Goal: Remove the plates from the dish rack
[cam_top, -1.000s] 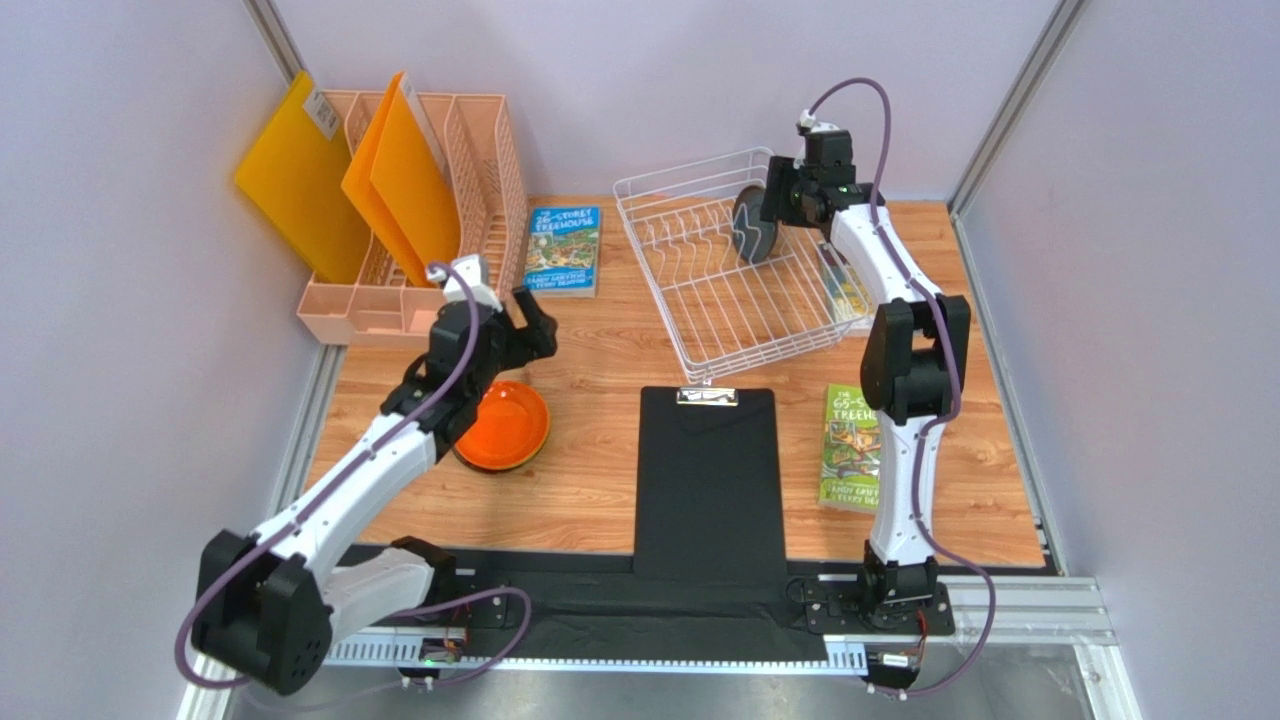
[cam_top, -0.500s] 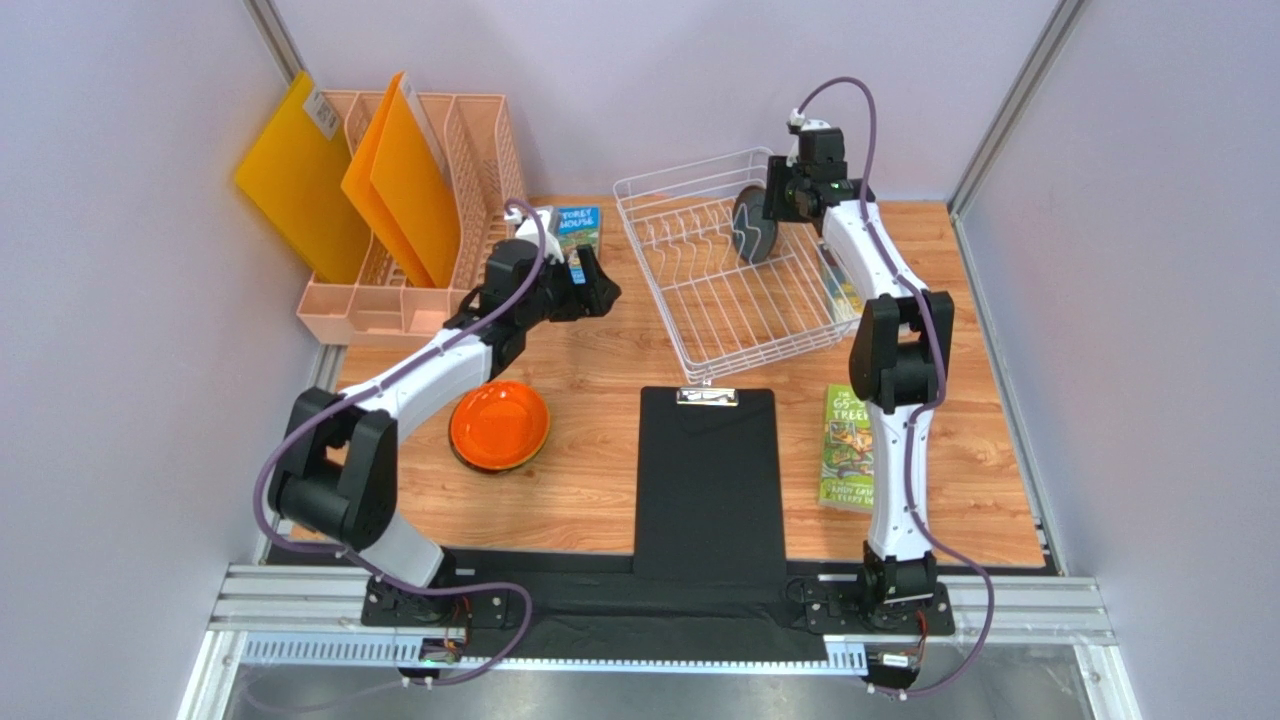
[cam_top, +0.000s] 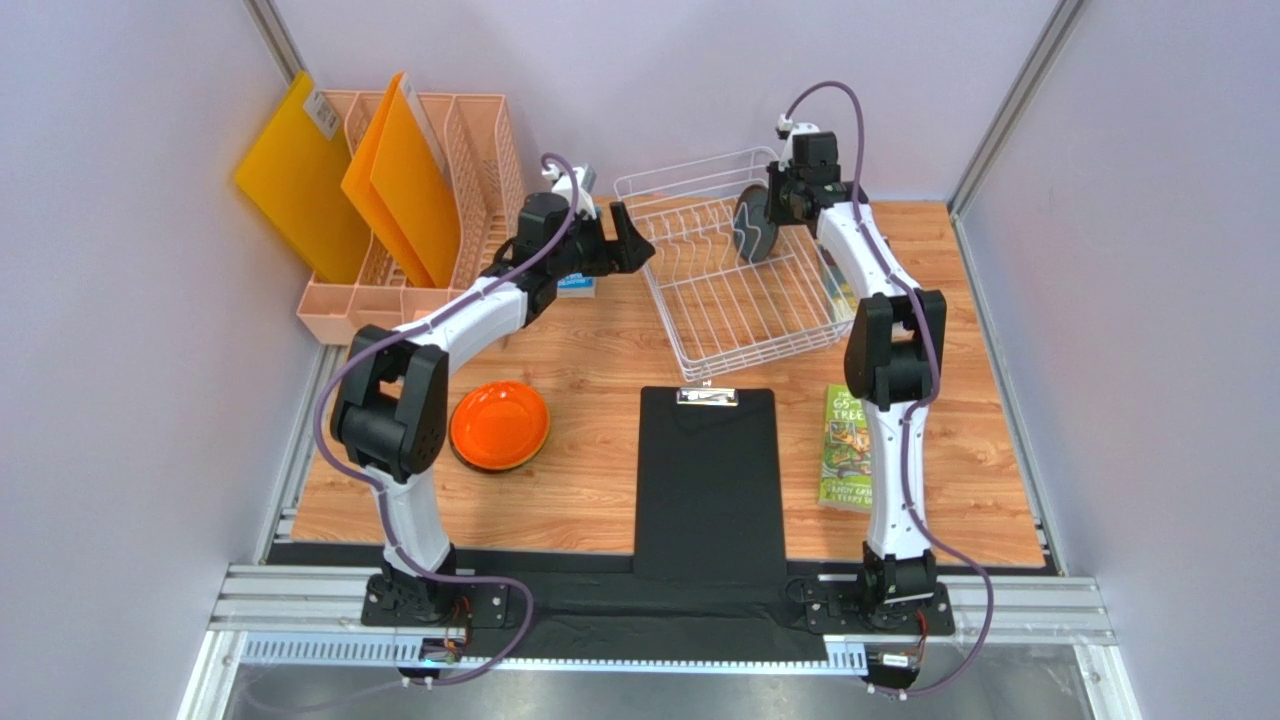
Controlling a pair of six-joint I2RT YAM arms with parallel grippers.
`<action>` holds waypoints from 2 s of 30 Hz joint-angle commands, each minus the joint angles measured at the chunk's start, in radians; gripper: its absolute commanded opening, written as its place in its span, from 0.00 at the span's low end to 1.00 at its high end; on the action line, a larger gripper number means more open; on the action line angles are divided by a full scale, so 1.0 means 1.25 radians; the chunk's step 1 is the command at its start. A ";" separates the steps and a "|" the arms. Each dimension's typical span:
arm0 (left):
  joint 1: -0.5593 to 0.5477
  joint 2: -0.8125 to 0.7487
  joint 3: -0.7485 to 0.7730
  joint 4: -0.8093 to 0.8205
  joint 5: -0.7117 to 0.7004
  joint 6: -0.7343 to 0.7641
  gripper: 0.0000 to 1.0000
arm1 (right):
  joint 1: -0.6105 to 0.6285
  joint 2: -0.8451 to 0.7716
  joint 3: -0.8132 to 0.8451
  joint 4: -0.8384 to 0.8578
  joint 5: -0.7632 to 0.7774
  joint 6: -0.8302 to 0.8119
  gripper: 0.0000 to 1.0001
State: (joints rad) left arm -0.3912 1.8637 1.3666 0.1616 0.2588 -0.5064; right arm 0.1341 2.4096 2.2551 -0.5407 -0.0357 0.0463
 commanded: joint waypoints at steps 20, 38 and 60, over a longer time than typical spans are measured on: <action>0.000 0.043 0.079 0.013 0.051 -0.001 0.99 | 0.141 -0.164 -0.196 0.279 0.492 -0.087 0.00; 0.000 -0.010 0.020 0.041 0.058 -0.026 0.99 | 0.142 -0.328 -0.313 0.327 0.540 -0.091 0.00; -0.021 -0.045 -0.083 0.197 0.148 -0.141 0.99 | 0.142 -0.703 -0.695 0.269 0.089 0.223 0.00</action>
State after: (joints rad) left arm -0.4057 1.8614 1.2819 0.3141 0.4023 -0.6502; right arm 0.3119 1.6123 1.4296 -0.2592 0.3058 0.1741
